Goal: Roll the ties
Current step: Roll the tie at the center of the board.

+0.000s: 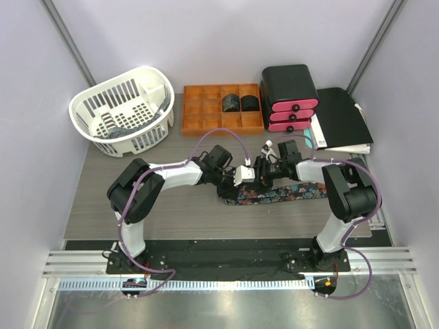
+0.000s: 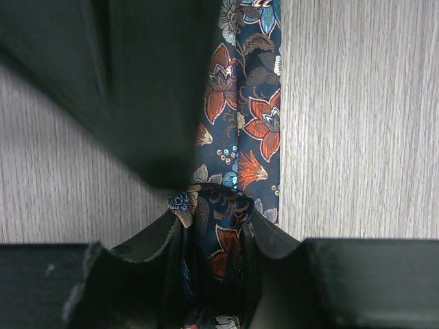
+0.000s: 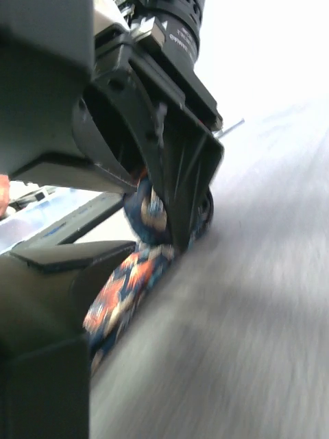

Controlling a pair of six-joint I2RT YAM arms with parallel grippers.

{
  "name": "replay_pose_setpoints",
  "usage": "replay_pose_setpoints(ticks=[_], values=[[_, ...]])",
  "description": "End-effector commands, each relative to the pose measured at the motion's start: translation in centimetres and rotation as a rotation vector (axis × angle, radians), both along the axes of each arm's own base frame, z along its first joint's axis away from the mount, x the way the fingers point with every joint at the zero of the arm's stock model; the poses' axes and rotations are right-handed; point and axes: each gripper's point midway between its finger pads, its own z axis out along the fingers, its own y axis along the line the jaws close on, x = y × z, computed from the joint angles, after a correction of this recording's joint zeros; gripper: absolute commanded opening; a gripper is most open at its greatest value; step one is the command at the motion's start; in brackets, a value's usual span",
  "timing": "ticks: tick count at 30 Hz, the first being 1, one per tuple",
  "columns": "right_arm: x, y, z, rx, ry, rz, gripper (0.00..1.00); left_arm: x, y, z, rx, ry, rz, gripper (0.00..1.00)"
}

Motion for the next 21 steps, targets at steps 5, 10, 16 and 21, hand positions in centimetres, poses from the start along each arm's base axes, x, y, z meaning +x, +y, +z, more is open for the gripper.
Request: replay_pose_setpoints(ticks=[5, 10, 16, 21], values=[[-0.7, 3.4, 0.7, 0.062, 0.013, 0.043, 0.43, -0.2, 1.4, -1.5, 0.054, -0.01, 0.018, 0.22], [-1.7, 3.3, -1.3, 0.036, 0.051, 0.061, 0.23, 0.1, 1.5, -1.4, 0.054, -0.023, 0.032, 0.27], [-2.4, 2.7, -4.1, -0.021, 0.093, 0.082, 0.01, 0.5, 1.8, -0.7, 0.051, -0.028, 0.075, 0.52], [-2.9, 1.7, -6.1, -0.088, 0.099, 0.099, 0.01, 1.4, 2.4, 1.5, -0.014, -0.023, 0.148, 0.8]])
